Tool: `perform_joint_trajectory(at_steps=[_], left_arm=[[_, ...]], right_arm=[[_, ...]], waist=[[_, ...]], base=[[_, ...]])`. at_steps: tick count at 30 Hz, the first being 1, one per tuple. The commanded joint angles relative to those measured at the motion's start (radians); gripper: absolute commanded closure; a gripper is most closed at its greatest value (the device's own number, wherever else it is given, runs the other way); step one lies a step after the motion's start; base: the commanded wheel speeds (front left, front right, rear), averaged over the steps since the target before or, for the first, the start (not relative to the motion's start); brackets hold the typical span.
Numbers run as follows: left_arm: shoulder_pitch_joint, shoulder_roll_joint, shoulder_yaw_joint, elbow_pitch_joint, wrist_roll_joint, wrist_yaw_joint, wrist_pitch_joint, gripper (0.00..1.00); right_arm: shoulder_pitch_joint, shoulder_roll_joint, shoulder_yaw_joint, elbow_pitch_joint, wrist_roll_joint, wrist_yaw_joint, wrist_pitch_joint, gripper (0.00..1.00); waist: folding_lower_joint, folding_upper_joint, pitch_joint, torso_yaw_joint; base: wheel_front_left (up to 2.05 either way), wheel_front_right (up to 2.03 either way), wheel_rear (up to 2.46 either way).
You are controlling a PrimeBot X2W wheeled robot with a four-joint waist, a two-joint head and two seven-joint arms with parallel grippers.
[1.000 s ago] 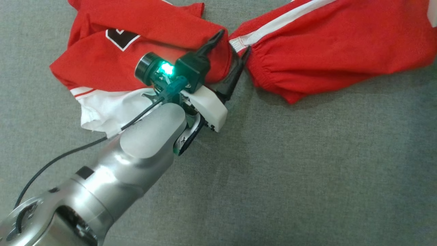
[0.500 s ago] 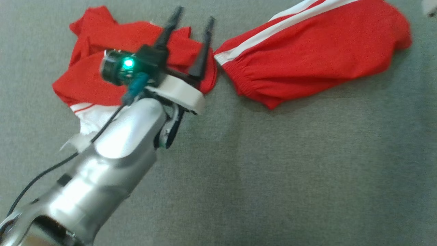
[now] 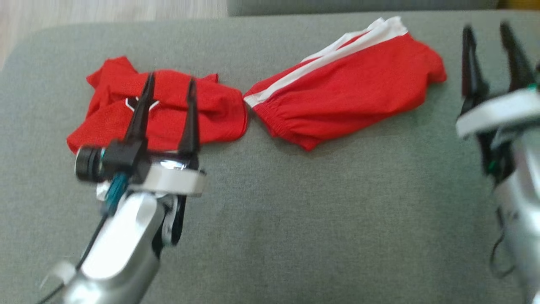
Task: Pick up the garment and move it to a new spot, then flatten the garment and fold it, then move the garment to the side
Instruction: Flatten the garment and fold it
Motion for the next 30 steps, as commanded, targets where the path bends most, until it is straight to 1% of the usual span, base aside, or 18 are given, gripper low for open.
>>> perform_joint_trajectory(at_steps=[1, 4, 8, 9, 12, 13, 15, 19, 21, 24, 27, 30], left_arm=[[0.007, 0.027, 0.066, -0.039, 0.015, 0.001, -0.005, 0.0], [0.101, 0.004, 0.12, -0.05, 0.03, -0.014, -0.005, 0.0], [0.215, -0.04, 0.178, -0.047, 0.044, -0.058, -0.005, 0.0], [0.237, -0.047, 0.194, -0.042, 0.055, -0.063, -0.005, 0.0], [0.283, -0.078, 0.239, -0.035, 0.08, -0.086, -0.005, 0.0], [0.298, -0.093, 0.259, -0.031, 0.104, -0.104, -0.005, 0.0], [0.302, -0.107, 0.273, -0.025, 0.126, -0.122, -0.005, 0.0], [0.29, -0.128, 0.294, -0.015, 0.165, -0.156, -0.005, 0.0], [0.278, -0.139, 0.306, -0.013, 0.179, -0.17, -0.005, 0.0], [0.257, -0.157, 0.32, -0.01, 0.198, -0.191, -0.005, 0.0], [0.232, -0.173, 0.33, -0.006, 0.216, -0.214, -0.005, 0.0], [0.21, -0.189, 0.34, 0.004, 0.23, -0.233, -0.005, 0.0]], right_arm=[[0.049, 0.031, -0.022, -0.069, -0.01, -0.001, -0.006, 0.0], [0.189, 0.091, -0.084, -0.154, -0.04, -0.001, -0.006, 0.0], [0.337, 0.167, -0.12, -0.227, -0.093, -0.001, 0.005, 0.0], [0.364, 0.184, -0.132, -0.241, -0.1, -0.001, 0.01, 0.0], [0.418, 0.216, -0.161, -0.281, -0.123, -0.001, 0.025, 0.0], [0.44, 0.229, -0.173, -0.304, -0.136, -0.001, 0.038, 0.0], [0.451, 0.235, -0.18, -0.325, -0.151, -0.001, 0.056, 0.0], [0.43, 0.237, -0.197, -0.366, -0.174, -0.001, 0.093, 0.0], [0.395, 0.236, -0.217, -0.38, -0.183, -0.001, 0.119, 0.0], [0.321, 0.229, -0.256, -0.369, -0.212, -0.001, 0.181, 0.0], [0.227, 0.239, -0.369, -0.302, -0.244, -0.001, 0.292, 0.0], [0.123, 0.251, -0.473, -0.23, -0.301, -0.001, 0.374, 0.0]], waist=[[0.0002, 0.0, -0.032, -0.011], [0.0002, 0.0, -0.06, -0.019], [0.0002, 0.0, -0.088, -0.031], [0.0002, 0.0, -0.095, -0.033], [0.0002, 0.0, -0.102, -0.034], [0.0002, 0.0, -0.101, -0.029], [0.0002, 0.0, -0.092, -0.022], [0.0002, 0.0, -0.056, -0.004], [0.0002, 0.0, -0.029, 0.008], [0.0002, 0.0, 0.015, 0.028], [0.0002, 0.0, 0.057, 0.053], [0.0002, 0.0, 0.089, 0.078]], base=[[0.0, 0.0, 0.0], [0.0, 0.0, 0.0], [0.0, 0.0, 0.0], [0.0, 0.0, 0.0], [0.0, 0.0, 0.0], [0.0, 0.0, 0.0], [0.0, 0.0, 0.0], [0.0, 0.0, 0.0], [0.0, 0.0, 0.0], [0.0, 0.0, 0.0], [0.0, 0.0, 0.0], [0.0, 0.0, 0.0]])
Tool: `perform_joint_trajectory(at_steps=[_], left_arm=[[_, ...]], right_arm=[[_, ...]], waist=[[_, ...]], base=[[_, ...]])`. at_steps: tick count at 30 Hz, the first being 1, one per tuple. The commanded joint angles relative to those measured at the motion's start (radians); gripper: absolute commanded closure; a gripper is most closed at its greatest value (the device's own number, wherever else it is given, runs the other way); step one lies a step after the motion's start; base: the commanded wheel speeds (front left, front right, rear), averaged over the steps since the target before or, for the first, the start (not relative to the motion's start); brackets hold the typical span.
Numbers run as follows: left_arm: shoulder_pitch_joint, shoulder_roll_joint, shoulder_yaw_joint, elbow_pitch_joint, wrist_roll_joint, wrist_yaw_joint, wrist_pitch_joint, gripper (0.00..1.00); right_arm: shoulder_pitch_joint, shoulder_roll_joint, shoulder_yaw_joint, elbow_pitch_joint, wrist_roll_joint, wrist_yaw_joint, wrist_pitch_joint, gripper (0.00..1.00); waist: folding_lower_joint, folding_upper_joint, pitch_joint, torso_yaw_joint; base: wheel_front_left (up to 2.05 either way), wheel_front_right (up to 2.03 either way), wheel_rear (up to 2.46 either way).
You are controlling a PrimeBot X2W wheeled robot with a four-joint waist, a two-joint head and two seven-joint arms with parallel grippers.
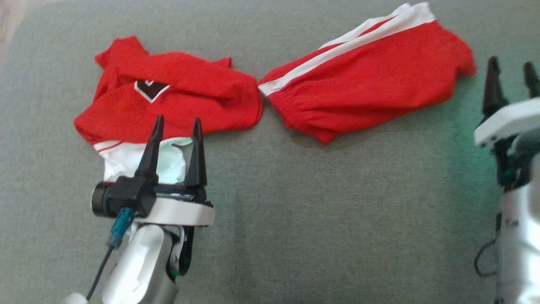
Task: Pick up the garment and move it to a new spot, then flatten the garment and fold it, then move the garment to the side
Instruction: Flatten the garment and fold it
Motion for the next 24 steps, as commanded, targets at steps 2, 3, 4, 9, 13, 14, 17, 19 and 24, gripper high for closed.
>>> perform_joint_trajectory(at_steps=[2, 3, 4, 9, 13, 14, 17, 19, 24], left_arm=[[-0.045, -0.004, 0.048, -0.019, 0.015, -0.015, -0.005, 0.0], [-0.05, -0.01, 0.051, -0.017, 0.019, -0.02, -0.005, 0.0], [-0.055, -0.015, 0.052, -0.014, 0.022, -0.026, -0.005, 0.0], [-0.066, -0.032, 0.061, -0.003, 0.031, -0.045, -0.005, 0.0], [-0.069, -0.044, 0.068, 0.003, 0.04, -0.057, -0.005, 0.0], [-0.069, -0.046, 0.07, 0.005, 0.041, -0.06, -0.005, 0.0], [-0.071, -0.051, 0.077, 0.008, 0.046, -0.064, -0.005, 0.0], [-0.072, -0.053, 0.081, 0.008, 0.048, -0.067, -0.005, 0.0], [-0.073, -0.056, 0.086, 0.009, 0.052, -0.074, -0.005, 0.0]], right_arm=[[-0.094, 0.016, -0.026, 0.03, -0.042, -0.001, 0.045, 0.0], [-0.121, 0.014, -0.049, 0.058, -0.064, -0.001, 0.059, 0.0], [-0.146, 0.008, -0.068, 0.087, -0.085, -0.001, 0.071, 0.0], [-0.226, -0.014, -0.137, 0.205, -0.151, -0.001, 0.115, 0.0], [-0.281, -0.04, -0.189, 0.3, -0.22, -0.001, 0.134, 0.0], [-0.292, -0.046, -0.197, 0.318, -0.238, -0.001, 0.135, 0.0], [-0.321, -0.059, -0.219, 0.368, -0.287, -0.001, 0.134, 0.0], [-0.339, -0.063, -0.226, 0.401, -0.305, -0.001, 0.135, 0.0], [-0.369, -0.076, -0.193, 0.489, -0.332, -0.001, 0.146, 0.0]], waist=[[-0.0003, 0.0, 0.049, 0.048], [-0.0003, 0.0, 0.055, 0.055], [-0.0003, 0.0, 0.063, 0.066], [-0.0003, 0.0, 0.082, 0.093], [-0.0003, 0.0, 0.098, 0.113], [-0.0003, 0.0, 0.103, 0.116], [-0.0003, 0.0, 0.113, 0.124], [-0.0003, 0.0, 0.12, 0.127], [-0.0003, 0.0, 0.127, 0.133]], base=[[0.0, 0.0, 0.0], [0.0, 0.0, 0.0], [0.0, 0.0, 0.0], [0.0, 0.0, 0.0], [0.0, 0.0, 0.0], [0.0, 0.0, 0.0], [0.0, 0.0, 0.0], [0.0, 0.0, 0.0], [0.0, 0.0, 0.0]])
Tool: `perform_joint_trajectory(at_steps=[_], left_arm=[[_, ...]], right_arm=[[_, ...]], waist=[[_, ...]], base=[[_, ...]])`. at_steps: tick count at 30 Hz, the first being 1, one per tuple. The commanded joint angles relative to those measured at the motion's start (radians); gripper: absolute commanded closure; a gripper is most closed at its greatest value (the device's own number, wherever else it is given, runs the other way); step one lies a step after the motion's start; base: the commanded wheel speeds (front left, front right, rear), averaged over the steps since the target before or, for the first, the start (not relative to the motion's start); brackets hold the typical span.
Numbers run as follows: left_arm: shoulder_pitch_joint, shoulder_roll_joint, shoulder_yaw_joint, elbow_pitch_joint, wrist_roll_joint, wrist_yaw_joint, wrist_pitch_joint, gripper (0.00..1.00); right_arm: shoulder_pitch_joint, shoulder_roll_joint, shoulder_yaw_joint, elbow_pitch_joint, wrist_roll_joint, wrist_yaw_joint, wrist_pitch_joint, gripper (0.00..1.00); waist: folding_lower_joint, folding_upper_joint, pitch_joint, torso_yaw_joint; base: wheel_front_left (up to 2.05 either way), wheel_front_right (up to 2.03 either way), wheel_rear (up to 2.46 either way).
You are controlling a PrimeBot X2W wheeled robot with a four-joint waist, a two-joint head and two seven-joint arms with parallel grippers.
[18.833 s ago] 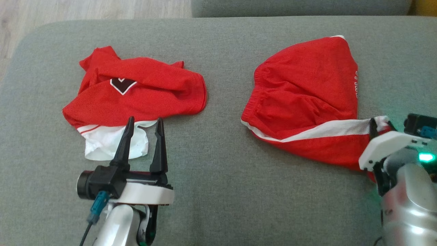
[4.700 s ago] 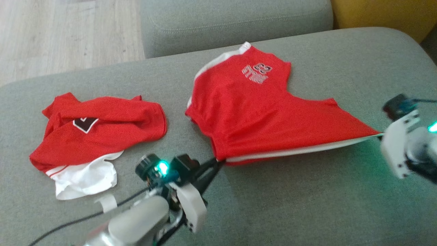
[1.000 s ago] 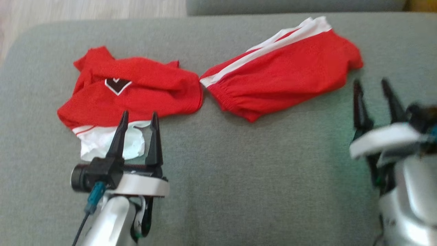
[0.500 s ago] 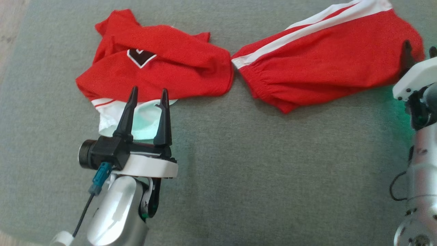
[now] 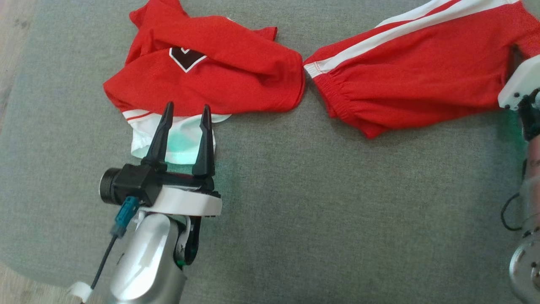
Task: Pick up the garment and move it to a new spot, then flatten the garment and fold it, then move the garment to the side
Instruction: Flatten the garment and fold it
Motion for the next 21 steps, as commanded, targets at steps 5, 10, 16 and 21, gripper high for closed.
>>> perform_joint_trajectory(at_steps=[5, 10, 16, 21], left_arm=[[-0.03, 0.006, 0.047, -0.021, 0.012, -0.005, -0.005, 0.0], [-0.021, 0.006, 0.047, -0.021, 0.007, 0.0, -0.005, 0.0], [-0.007, 0.006, 0.049, -0.023, 0.003, 0.007, -0.005, 0.0], [0.007, 0.006, 0.054, -0.027, 0.003, 0.007, -0.005, 0.0]], right_arm=[[-0.029, -0.006, 0.087, 0.077, -0.006, -0.001, 0.02, 1.0], [-0.039, -0.031, 0.128, 0.106, 0.027, -0.001, -0.023, 1.0], [-0.005, -0.088, 0.152, 0.108, 0.084, -0.001, -0.091, 1.0], [0.074, -0.151, 0.151, 0.076, 0.15, -0.001, -0.152, 1.0]], waist=[[0.0, 0.0, -0.007, -0.003], [0.0, 0.0, -0.031, -0.02], [0.0, 0.0, -0.073, -0.056], [0.0, 0.0, -0.105, -0.084]], base=[[0.0, 0.0, 0.0], [0.0, 0.0, 0.0], [0.0, 0.0, 0.0], [0.0, 0.0, 0.0]])
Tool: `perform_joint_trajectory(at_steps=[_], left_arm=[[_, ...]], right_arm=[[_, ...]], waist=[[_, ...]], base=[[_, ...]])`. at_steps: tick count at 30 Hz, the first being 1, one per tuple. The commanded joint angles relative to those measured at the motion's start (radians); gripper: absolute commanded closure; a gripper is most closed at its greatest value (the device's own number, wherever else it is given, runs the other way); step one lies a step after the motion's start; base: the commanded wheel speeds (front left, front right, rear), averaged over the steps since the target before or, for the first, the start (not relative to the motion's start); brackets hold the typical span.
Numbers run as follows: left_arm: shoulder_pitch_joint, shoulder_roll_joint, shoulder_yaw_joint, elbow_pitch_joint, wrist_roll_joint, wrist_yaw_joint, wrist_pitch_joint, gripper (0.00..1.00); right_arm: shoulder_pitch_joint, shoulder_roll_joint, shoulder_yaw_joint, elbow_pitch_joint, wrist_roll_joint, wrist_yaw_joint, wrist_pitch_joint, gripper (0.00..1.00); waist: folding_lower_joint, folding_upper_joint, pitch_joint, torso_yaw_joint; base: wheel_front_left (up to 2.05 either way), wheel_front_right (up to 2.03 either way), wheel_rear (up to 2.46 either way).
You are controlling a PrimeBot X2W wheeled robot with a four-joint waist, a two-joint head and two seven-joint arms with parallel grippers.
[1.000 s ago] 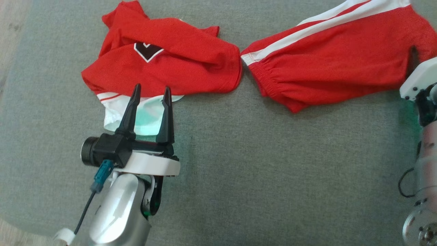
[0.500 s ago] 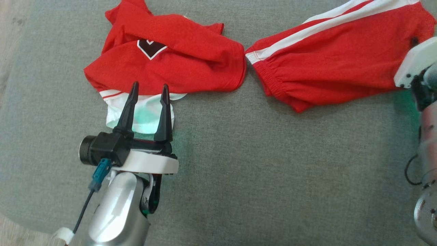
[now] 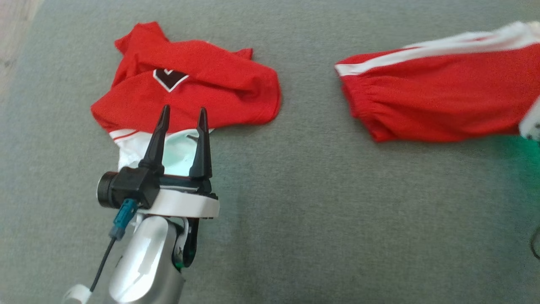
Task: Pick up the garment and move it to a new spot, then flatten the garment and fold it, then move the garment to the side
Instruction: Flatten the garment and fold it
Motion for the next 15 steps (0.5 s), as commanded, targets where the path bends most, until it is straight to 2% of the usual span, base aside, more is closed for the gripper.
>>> perform_joint_trajectory(at_steps=[1, 6, 10, 15], left_arm=[[0.001, 0.009, 0.038, -0.03, 0.001, 0.001, -0.005, 0.0], [0.002, 0.009, 0.048, -0.017, 0.027, -0.015, -0.005, 0.0], [0.004, 0.009, 0.057, -0.014, 0.034, -0.02, -0.005, 0.0], [0.017, 0.009, 0.063, -0.011, 0.044, -0.027, -0.005, 0.0]], right_arm=[[0.03, -0.031, 0.02, -0.048, 0.024, -0.001, -0.029, 1.0], [0.127, -0.097, -0.026, -0.101, 0.073, -0.001, -0.081, 1.0], [0.17, -0.124, -0.076, -0.118, 0.075, -0.001, -0.101, 1.0], [0.198, -0.098, -0.115, -0.14, 0.067, -0.001, -0.127, 1.0]], waist=[[0.0001, 0.0, -0.017, -0.02], [0.0001, 0.0, -0.038, -0.038], [0.0001, 0.0, -0.05, -0.041], [0.0001, 0.0, -0.062, -0.05]], base=[[0.0, 0.0, 0.0], [0.0, 0.0, 0.0], [0.0, 0.0, 0.0], [0.0, 0.0, 0.0]])
